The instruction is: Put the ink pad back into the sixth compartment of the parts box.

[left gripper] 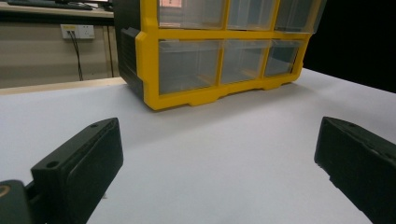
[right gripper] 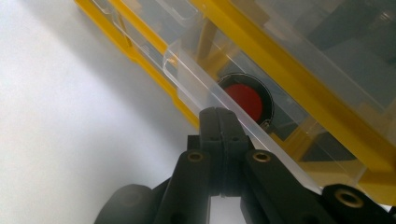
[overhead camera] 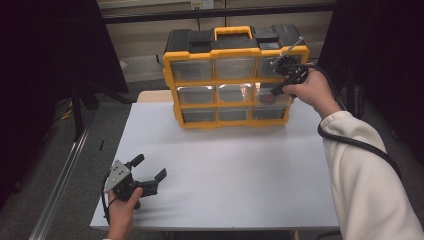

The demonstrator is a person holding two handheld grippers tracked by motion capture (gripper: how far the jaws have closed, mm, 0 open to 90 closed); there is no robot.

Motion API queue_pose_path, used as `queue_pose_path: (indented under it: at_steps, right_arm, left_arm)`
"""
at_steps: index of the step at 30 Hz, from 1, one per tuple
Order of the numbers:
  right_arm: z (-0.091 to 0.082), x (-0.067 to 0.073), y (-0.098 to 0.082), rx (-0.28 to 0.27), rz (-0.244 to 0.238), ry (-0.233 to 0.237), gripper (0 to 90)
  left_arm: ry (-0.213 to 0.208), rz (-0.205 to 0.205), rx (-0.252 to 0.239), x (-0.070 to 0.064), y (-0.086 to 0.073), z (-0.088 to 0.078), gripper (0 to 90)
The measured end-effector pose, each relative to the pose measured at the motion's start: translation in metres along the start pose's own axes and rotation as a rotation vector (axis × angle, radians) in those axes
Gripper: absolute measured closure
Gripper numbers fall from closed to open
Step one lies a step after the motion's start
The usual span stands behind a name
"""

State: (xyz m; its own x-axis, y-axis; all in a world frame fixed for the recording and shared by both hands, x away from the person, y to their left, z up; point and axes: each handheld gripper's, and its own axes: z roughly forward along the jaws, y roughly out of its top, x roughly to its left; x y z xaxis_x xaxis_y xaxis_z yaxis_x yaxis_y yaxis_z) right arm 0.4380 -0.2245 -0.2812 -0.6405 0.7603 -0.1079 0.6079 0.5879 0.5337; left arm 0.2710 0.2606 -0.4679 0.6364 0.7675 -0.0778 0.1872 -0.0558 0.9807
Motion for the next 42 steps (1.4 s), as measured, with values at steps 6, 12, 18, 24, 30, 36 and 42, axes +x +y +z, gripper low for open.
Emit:
queue_pose_path:
  at_steps: [6, 12, 18, 24, 30, 36, 42]
  right_arm:
    - [0.0015, -0.0013, 0.0001, -0.012, 0.006, -0.011, 90.0]
    - [0.0024, -0.0015, 0.0, -0.02, 0.004, -0.014, 90.0]
    - [0.003, 0.0003, -0.0022, -0.002, 0.008, -0.008, 90.0]
    - [0.0033, -0.0003, -0.0029, -0.006, 0.012, -0.009, 90.0]
    - [0.0051, -0.0011, -0.0025, -0.016, 0.01, -0.023, 90.0]
    - [0.0057, -0.0009, -0.0019, -0.016, 0.017, -0.027, 90.0]
    - [0.0071, -0.0025, -0.0021, -0.033, 0.007, -0.034, 90.0]
  left_arm:
    - [0.0, -0.004, -0.004, 0.0001, 0.0, 0.0002, 1.2]
    - [0.0, -0.003, -0.003, 0.0002, 0.0, 0.0002, 1.2]
    - [0.001, -0.002, -0.002, 0.0001, -0.0001, 0.0003, 1.2]
    - [-0.007, 0.0, -0.002, 0.0005, -0.0001, 0.0005, 1.2]
    - [-0.001, -0.001, -0.003, 0.0003, 0.0001, 0.0002, 1.2]
    - [-0.007, -0.006, -0.008, 0.0002, -0.0001, 0.0009, 1.2]
    - [-0.008, -0.002, -0.004, 0.0005, 0.0, 0.0007, 1.2]
